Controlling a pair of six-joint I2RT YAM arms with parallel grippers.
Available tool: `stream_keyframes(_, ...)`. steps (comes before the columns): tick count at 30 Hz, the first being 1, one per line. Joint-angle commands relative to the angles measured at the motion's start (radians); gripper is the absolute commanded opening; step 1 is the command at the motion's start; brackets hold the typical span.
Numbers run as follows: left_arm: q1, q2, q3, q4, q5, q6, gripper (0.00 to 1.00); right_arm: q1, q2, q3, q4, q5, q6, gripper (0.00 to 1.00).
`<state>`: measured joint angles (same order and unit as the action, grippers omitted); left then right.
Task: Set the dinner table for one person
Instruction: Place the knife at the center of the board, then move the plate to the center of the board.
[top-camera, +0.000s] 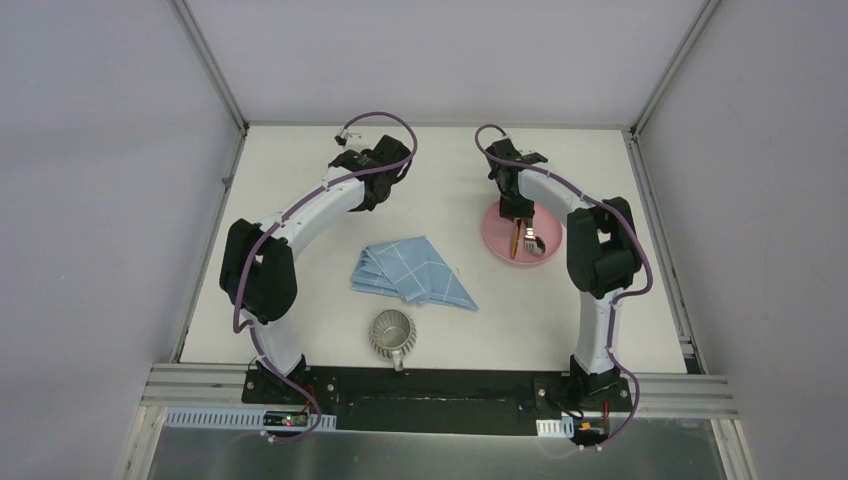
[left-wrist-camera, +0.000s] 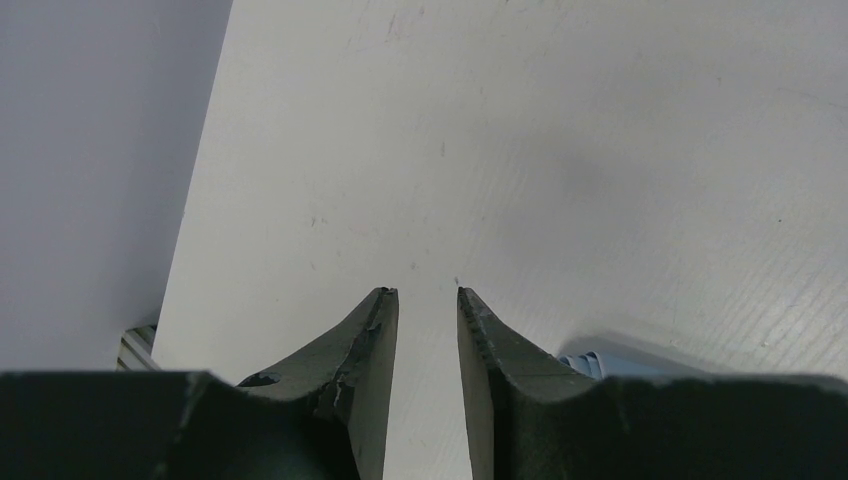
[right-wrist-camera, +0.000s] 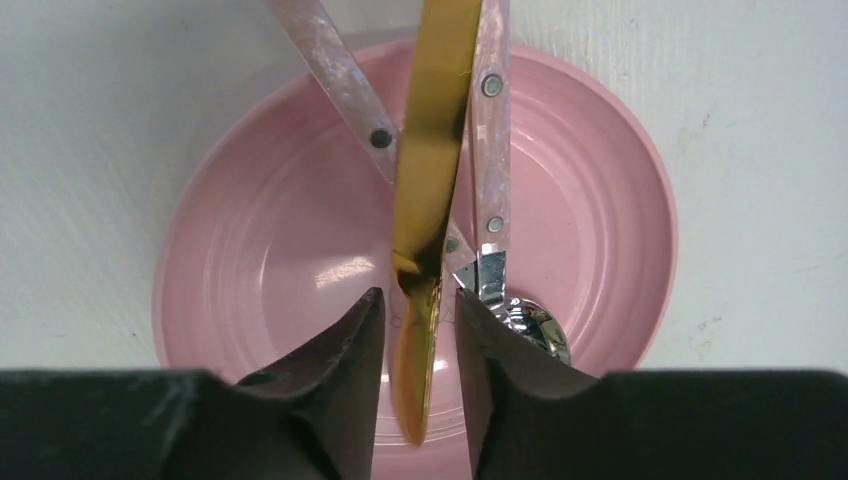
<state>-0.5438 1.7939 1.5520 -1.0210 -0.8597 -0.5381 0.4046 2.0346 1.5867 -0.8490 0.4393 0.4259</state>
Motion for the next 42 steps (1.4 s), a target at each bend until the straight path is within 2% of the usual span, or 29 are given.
stream_keyframes(1, -0.005, -0.003, 0.033, 0.01, -0.001, -0.002, 0.31, 0.004, -0.063, -0.008, 0.039, 0.012, -0.007, 0.45)
stream_keyframes(2, -0.005, -0.006, 0.033, 0.011, 0.001, -0.002, 0.33, 0.003, -0.068, -0.008, 0.039, 0.015, -0.008, 0.54)
stream_keyframes(4, -0.005, -0.011, 0.033, 0.011, 0.001, 0.0, 0.35, 0.004, -0.077, -0.008, 0.039, 0.019, -0.011, 0.63)
stream_keyframes(10, -0.007, -0.04, 0.024, 0.009, 0.004, 0.0, 0.36, 0.017, -0.149, -0.029, 0.057, 0.019, -0.01, 0.64)
stream_keyframes(13, -0.008, -0.05, 0.018, 0.01, 0.003, -0.003, 0.36, 0.042, -0.191, -0.034, 0.071, 0.001, -0.016, 0.55)
stream_keyframes(14, -0.008, -0.05, 0.017, 0.01, 0.003, -0.005, 0.35, 0.057, -0.201, -0.034, 0.074, -0.006, -0.015, 0.47)
stream_keyframes(15, -0.008, -0.048, 0.017, 0.01, 0.005, -0.005, 0.35, 0.075, -0.206, -0.032, 0.081, -0.019, -0.018, 0.35)
stream_keyframes(16, -0.008, -0.045, 0.018, 0.01, 0.004, -0.006, 0.33, 0.095, -0.205, -0.027, 0.081, -0.031, -0.018, 0.18)
stream_keyframes(17, -0.008, -0.041, 0.018, 0.01, 0.005, -0.006, 0.27, 0.106, -0.196, -0.021, 0.081, -0.046, -0.014, 0.06)
stream_keyframes(18, -0.008, -0.035, 0.02, 0.009, 0.006, -0.007, 0.17, 0.115, -0.182, -0.014, 0.081, -0.069, -0.011, 0.0)
stream_keyframes(20, -0.008, -0.022, 0.02, 0.009, 0.007, -0.009, 0.01, 0.126, -0.138, 0.005, 0.075, -0.112, -0.006, 0.0)
stream_keyframes(27, -0.008, 0.0, 0.014, 0.009, -0.004, -0.015, 0.0, 0.145, 0.021, 0.059, 0.08, -0.227, 0.016, 0.0)
stream_keyframes(34, -0.008, 0.002, 0.013, 0.009, -0.009, -0.014, 0.0, 0.137, 0.099, 0.082, 0.073, -0.199, 0.024, 0.0)
stream_keyframes(42, -0.008, 0.002, 0.011, 0.009, -0.007, -0.016, 0.0, 0.089, 0.084, 0.045, 0.07, -0.15, 0.031, 0.0)
